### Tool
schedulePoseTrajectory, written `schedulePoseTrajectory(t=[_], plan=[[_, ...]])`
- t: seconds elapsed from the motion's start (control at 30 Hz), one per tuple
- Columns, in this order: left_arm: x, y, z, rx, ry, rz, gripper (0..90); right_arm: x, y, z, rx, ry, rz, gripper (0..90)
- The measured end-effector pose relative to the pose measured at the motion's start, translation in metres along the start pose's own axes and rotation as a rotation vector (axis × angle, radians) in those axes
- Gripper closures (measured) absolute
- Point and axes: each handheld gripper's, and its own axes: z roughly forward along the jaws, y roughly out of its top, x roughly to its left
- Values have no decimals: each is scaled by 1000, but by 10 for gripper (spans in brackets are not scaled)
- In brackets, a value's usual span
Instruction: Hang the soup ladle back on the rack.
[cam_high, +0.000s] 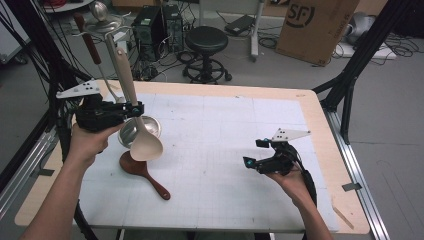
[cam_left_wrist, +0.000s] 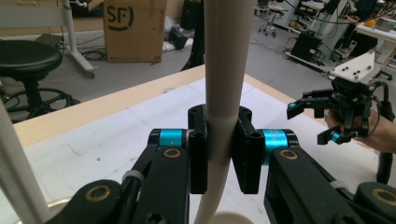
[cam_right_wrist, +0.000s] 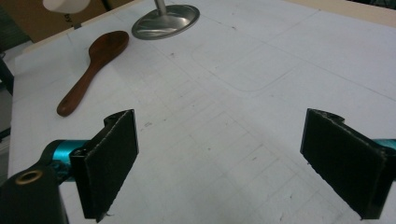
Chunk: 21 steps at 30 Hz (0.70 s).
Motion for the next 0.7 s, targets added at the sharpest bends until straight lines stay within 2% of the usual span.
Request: schedulePoseTrajectory(t=[0.13,0.2,0.7], plan=[[1,4,-5,-8,9,2,780,-2,-1,0,0,-18,3,81],[2,6,-7,-12,11,5,780,-2,-1,0,2,-37,6,5],[11,14,-14,-22,38,3,780,-4,-2,-1,-3,-39,13,4]])
